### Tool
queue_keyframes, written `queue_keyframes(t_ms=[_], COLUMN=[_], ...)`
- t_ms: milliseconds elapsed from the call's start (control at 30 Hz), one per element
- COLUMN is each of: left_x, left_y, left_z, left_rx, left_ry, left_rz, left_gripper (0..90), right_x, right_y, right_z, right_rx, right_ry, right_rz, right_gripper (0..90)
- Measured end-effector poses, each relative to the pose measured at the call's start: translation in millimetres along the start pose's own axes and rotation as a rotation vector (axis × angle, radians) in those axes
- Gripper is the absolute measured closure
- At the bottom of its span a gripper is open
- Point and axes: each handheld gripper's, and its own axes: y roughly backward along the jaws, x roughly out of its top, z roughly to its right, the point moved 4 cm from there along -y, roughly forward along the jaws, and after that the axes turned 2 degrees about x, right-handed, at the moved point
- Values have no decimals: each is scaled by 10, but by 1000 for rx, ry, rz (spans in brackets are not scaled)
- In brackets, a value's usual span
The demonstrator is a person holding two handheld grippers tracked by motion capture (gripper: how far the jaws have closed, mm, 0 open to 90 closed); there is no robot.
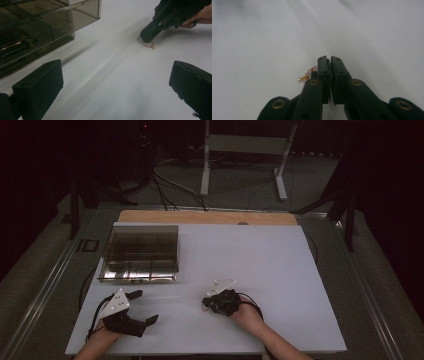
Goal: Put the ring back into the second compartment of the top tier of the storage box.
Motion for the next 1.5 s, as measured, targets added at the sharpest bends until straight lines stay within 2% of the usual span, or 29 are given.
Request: queue_keyframes(t_ms=[167,367,567,933,1233,1500], left_x=[3,3,3,5,0,-1], left_y=[7,8,8,13,5,5], left_z=[-1,-4,-5,-7,-9,-7], left_rx=[1,1,2,0,-1,-2], left_ry=[-1,1,1,3,8,7], left_rz=[3,3,3,7,3,2], left_gripper=[0,0,0,0,0,0], right_x=[13,55,154,448,627,784], right_y=[60,145,230,326,410,418], right_z=[25,-2,-16,-55,-51,-64], right_rx=[12,21,21,27,31,36], right_ry=[-33,-26,0,44,56,81], right_rz=[7,8,22,74,108,124], right_gripper=[882,883,883,882,882,882])
